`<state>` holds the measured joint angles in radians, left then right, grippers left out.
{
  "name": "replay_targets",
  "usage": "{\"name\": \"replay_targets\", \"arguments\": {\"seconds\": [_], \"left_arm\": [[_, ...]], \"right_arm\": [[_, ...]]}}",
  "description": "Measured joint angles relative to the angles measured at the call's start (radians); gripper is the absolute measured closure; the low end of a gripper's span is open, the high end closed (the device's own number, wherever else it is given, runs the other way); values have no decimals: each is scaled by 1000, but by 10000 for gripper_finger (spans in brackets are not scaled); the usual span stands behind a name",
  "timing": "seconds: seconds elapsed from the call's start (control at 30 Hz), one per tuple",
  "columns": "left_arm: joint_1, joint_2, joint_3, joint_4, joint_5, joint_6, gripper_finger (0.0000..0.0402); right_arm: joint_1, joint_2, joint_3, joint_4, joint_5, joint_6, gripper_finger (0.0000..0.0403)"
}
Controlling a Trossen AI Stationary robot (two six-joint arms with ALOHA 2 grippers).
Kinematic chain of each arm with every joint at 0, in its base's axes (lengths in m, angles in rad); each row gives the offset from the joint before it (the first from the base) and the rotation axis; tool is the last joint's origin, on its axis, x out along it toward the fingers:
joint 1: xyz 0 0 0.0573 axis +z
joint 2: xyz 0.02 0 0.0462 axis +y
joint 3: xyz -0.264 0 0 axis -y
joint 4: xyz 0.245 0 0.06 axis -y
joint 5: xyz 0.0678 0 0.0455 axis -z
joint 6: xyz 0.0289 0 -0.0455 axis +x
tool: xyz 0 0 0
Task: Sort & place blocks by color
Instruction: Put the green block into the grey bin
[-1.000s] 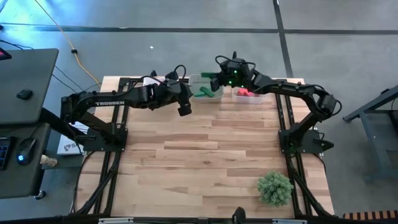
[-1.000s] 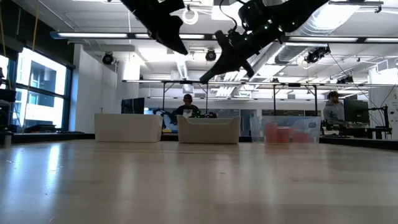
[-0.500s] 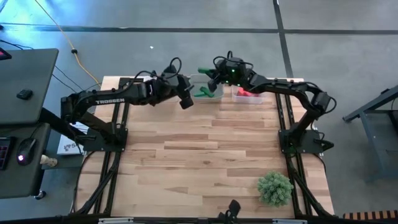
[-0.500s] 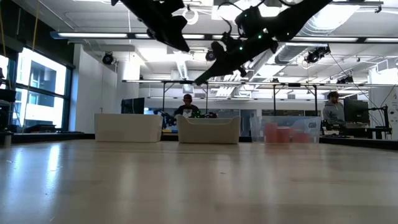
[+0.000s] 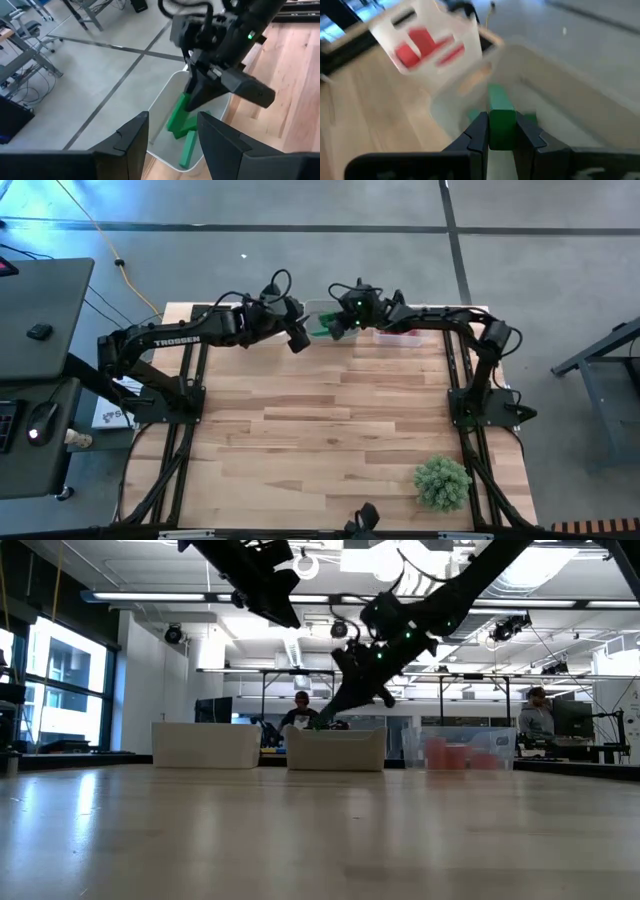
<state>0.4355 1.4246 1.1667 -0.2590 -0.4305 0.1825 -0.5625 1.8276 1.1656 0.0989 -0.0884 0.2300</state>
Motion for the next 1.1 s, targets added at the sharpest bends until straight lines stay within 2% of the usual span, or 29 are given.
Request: {"name": "replay_targets", "arguments": {"seconds": [0.5, 0.93, 1.1], "left_arm": [[-4, 0, 0, -37, 3, -32, 245], [-2, 0, 0, -36, 2, 4, 245], [-2, 0, 0, -36, 2, 4, 245]], "right_arm": [[-22, 85, 0, -60, -47, 262, 364], [-29, 84, 0, -64, -67, 267, 361], [-29, 85, 0, -73, -79, 266, 330]]}}
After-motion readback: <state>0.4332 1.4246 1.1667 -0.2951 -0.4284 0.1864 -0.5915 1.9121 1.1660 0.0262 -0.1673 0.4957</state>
